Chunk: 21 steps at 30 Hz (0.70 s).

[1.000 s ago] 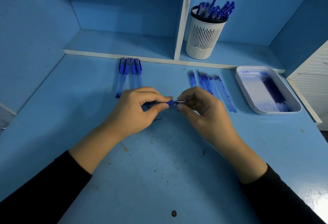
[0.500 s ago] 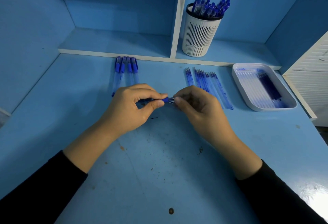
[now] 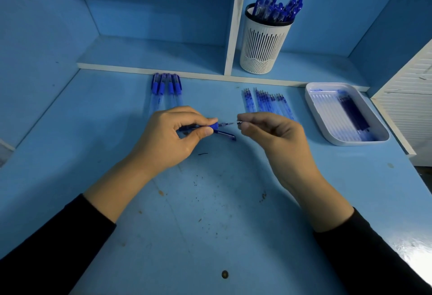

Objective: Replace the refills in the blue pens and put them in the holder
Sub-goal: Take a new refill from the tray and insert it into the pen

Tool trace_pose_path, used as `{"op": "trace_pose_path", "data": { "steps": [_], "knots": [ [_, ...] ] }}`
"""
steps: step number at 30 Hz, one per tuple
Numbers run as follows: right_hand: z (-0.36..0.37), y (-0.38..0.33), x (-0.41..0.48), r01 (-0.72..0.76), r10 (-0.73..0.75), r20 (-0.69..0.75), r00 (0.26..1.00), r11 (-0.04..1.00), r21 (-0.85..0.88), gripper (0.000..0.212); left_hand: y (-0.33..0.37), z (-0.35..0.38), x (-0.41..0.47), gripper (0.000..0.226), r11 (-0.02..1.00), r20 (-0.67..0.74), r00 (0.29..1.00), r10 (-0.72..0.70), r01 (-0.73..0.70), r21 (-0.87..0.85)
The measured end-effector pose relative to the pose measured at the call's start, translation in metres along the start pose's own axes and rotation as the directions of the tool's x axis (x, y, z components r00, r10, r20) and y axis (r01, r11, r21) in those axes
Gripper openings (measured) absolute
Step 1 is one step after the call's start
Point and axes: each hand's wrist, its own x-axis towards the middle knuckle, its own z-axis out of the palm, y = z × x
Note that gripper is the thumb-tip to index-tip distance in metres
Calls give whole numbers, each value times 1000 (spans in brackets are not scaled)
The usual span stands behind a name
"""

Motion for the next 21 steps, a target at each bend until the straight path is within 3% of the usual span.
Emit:
{"op": "trace_pose_path", "data": {
  "steps": [4,9,14,18,21],
  "knots": [
    [-9,-1,0,-7,5,-45,999,1000,-29,13,-3,-2,0,16,1000,-19,1000,-14,14,-8],
    [-15,8,-3,48,-63,-26,998,925,-377,10,-3,-2,0,16,1000,-21,1000,-14,14,8],
    [-12,13,-7,157,-135,80,988,811,-563,8,-4,1,-1,16,1000,-5,1000,-21,21,17],
    [-9,14,-7,218,-180,125,976,738,-639,9,-2,3,-2,15,1000,8,1000,-22,21,21],
    [-10,14,-8,203,-164,122,979,740,-641,12,-1,4,-3,16,1000,16,1000,-22,22,19]
  ]
}}
